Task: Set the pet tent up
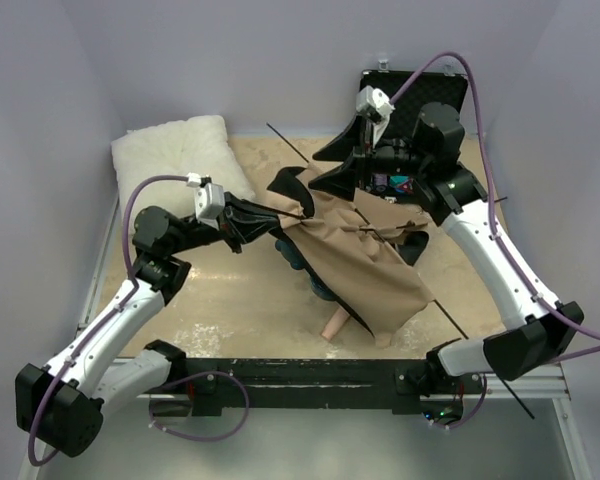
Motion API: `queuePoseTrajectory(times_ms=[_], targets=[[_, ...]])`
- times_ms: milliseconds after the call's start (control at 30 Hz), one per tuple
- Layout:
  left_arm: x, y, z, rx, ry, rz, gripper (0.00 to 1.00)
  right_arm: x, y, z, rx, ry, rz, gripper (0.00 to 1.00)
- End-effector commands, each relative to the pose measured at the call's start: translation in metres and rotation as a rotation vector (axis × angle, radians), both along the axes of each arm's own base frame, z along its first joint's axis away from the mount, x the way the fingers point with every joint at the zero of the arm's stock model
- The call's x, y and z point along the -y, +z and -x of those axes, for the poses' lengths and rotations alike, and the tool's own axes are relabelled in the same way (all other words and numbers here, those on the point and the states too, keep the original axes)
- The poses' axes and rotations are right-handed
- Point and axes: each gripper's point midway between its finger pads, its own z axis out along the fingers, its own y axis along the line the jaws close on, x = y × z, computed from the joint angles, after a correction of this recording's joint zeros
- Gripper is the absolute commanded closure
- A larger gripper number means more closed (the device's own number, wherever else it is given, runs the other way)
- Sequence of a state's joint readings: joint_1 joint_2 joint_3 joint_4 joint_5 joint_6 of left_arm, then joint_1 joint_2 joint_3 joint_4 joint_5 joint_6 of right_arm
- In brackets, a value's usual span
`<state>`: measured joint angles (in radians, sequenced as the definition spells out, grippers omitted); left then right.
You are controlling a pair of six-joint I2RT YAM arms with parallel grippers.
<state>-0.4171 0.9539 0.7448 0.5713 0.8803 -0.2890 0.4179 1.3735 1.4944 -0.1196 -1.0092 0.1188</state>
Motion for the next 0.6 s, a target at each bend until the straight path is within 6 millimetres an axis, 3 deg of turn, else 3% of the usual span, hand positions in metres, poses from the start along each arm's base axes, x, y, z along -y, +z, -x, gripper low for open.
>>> queuePoseTrajectory(times_ms=[0,200,367,567], targets=[[-0.004,0.019,0.016,-0.048,-0.106,0.021,1.0,-0.001,0.038,-0.005,0.177,-0.002,-0.014,0.28],[-0.01,0.019,0.01,-0.143,-0.143,0.019,1.0,-0.007,0.055,0.031,0.348,0.116,0.017,0.3],[-0.01,0.014,0.009,-0.209,-0.164,0.013,1.0,-0.048,0.052,0.068,0.424,0.182,0.038,0.31],[-0.01,0.014,0.007,-0.231,-0.166,0.008,1.0,-0.076,0.05,0.064,0.458,0.16,0.052,0.32]])
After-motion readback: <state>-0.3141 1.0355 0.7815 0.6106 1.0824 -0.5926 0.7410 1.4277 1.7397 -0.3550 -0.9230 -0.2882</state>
